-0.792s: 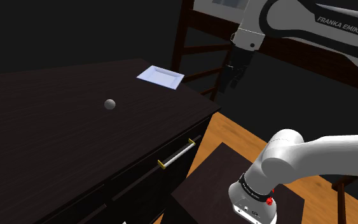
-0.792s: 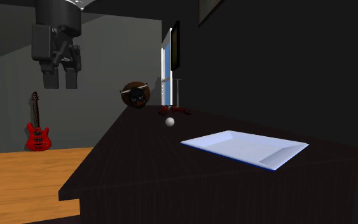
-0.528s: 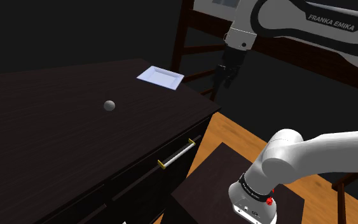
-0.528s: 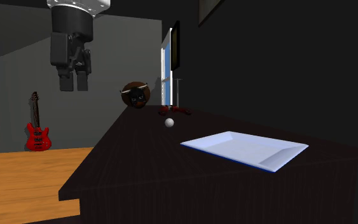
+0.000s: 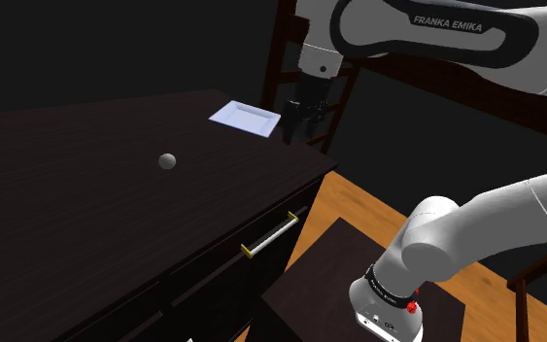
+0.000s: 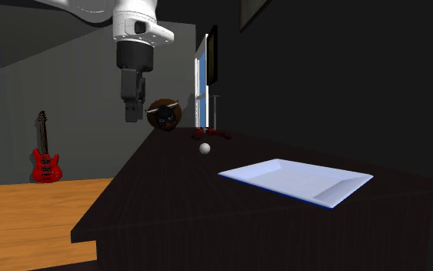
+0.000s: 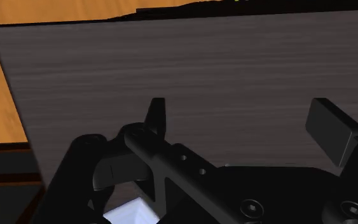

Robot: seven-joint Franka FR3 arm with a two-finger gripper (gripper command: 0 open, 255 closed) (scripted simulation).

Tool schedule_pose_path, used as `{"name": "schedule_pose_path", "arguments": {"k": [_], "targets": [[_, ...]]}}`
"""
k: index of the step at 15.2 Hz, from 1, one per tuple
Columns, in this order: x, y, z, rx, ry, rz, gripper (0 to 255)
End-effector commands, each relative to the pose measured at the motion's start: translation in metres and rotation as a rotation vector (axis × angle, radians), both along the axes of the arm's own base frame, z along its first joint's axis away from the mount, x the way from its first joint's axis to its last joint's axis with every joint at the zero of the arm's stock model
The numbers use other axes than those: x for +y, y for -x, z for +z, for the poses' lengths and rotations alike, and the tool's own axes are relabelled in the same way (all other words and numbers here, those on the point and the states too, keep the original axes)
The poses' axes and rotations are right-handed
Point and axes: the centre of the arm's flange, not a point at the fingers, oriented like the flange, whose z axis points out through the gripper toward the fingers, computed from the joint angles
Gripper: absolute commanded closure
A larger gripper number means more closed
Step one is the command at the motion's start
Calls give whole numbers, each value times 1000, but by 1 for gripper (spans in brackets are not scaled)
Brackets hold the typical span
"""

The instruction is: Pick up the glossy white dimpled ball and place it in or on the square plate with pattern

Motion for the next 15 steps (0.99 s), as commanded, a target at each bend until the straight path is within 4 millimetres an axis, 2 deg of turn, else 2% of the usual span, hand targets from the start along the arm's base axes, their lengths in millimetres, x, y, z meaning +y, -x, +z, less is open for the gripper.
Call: {"name": "schedule_pose_path", "arguments": {"k": [1, 15], "targets": [[17, -22, -7, 3, -5, 1, 0], [146, -148, -45, 32, -34, 11, 0]]}}
